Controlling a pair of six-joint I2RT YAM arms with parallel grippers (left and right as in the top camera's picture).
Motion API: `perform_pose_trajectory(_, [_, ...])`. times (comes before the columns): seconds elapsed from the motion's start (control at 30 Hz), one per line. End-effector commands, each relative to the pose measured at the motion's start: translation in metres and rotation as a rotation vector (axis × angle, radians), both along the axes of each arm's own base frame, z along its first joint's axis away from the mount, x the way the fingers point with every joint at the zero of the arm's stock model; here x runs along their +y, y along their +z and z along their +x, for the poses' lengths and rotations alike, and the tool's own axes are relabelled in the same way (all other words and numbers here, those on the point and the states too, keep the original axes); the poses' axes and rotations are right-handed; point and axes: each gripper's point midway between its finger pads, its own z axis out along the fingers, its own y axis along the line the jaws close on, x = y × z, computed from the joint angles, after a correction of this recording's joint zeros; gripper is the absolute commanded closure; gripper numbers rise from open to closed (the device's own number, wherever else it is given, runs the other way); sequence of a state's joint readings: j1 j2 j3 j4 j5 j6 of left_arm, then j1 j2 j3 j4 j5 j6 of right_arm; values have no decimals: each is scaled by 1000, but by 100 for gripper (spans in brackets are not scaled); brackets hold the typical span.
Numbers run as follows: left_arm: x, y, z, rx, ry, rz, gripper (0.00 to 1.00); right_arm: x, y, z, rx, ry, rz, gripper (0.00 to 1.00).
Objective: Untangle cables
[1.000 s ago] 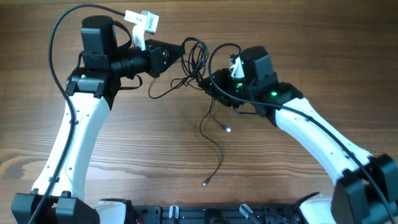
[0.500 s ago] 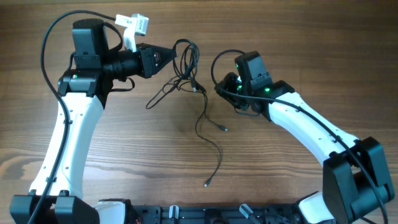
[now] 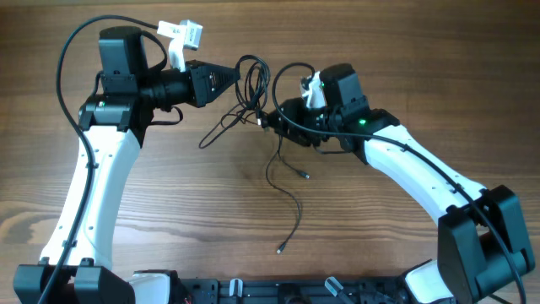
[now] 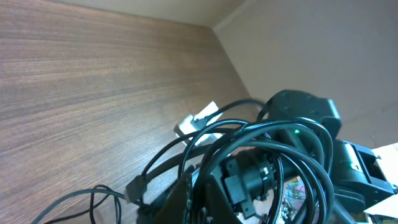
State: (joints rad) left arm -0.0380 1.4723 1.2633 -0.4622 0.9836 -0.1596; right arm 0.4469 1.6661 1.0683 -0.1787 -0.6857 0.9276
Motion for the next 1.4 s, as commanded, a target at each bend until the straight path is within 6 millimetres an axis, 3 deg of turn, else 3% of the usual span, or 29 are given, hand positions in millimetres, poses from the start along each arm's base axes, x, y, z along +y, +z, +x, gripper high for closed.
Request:
perform_pose_trajectory(0.0, [-1,10,-5,-15,-19,-19,96,6,12,8,-19,-8,56,52])
perform_pose_trajectory(0.33, [-1,10,-5,-14,-20,-19,96,-31,-7,53,-109,-295,-141,43])
perform_pose_trajectory(0.43, [-2,10,-5,-14,-20,-19,96,-35,-10,53,-104,-309,-159,37])
perform_pose_trajectory(0.63, [-1,10,-5,-14,-20,-19,96,-40,-22,44,-75,-284,-211,17])
perform_pose_trajectory(0.73, [-1,6,-8,-68,-54,21,96,-42,-22,43,-153,-198,-248,17])
perform_pose_trajectory(0.8, [-1,-2,-14,-119,-100,73,96,-37,-17,38,-195,-92,-209,13])
perform_pose_trajectory(1.0, [1,-30,-22,-89,-151,136,96,-27,33,1,-386,326,140,9])
perform_pose_trajectory(1.17, [-4,-55,-14,-17,-169,132,96,-28,47,-8,-398,385,234,24])
perform_pose_trajectory(1.37, [-5,-77,-10,56,-176,129,96,-25,57,-12,-399,405,285,26])
